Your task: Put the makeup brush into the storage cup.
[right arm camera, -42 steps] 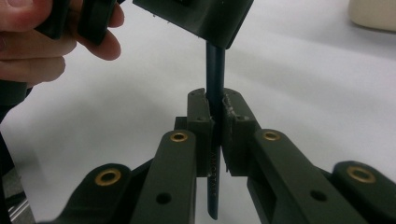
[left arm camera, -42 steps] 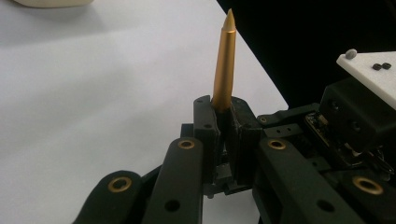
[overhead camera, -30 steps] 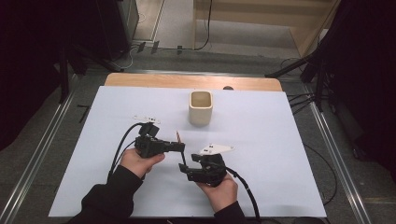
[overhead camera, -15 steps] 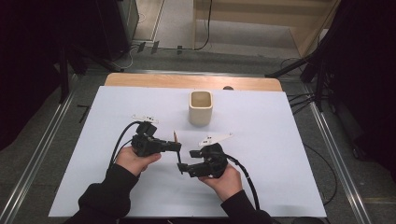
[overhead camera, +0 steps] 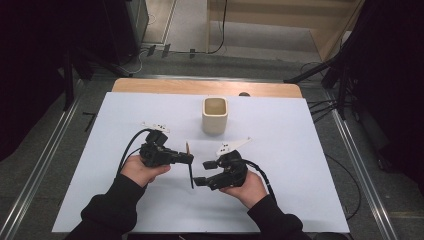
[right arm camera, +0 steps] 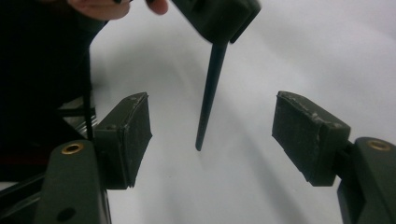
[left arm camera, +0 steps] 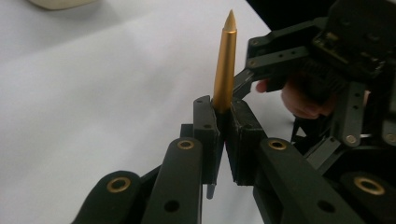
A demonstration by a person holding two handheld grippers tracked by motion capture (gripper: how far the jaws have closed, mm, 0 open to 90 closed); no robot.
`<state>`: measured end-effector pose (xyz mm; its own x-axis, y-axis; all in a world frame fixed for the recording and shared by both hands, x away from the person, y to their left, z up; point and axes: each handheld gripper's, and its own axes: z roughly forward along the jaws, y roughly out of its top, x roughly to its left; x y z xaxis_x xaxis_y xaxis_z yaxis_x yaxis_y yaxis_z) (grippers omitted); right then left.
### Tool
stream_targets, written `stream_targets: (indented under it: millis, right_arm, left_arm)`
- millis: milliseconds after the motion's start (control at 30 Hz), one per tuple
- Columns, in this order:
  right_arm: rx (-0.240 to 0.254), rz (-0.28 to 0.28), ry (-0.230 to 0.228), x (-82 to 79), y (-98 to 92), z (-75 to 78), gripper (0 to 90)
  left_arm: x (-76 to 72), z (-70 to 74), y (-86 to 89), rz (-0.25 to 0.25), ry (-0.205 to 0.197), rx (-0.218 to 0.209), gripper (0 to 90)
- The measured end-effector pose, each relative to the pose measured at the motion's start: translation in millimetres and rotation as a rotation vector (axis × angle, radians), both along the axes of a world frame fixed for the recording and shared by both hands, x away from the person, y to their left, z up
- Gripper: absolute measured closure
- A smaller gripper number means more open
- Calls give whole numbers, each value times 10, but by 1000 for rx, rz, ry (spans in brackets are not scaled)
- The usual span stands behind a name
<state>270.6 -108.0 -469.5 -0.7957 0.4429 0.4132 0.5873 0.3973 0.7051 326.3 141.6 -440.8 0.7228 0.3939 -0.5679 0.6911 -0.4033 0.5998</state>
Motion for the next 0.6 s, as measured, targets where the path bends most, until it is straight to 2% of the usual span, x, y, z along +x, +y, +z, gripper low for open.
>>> stream_targets:
  millis: [133, 267, 433, 600]
  right_arm:
    - [9, 12, -6, 34, -11, -18, 293]
    - [46, 8, 21, 68, -38, -40, 311]
    - [61, 25, -5, 61, -19, -52, 348]
    - [86, 36, 23, 71, 25, -91, 396]
  left_arm:
    - [12, 15, 27, -23, -18, -9, 836]
    - [4, 16, 24, -50, -38, -16, 835]
    - [-19, 23, -17, -92, -57, -24, 834]
    - [-33, 25, -49, -133, -59, -56, 833]
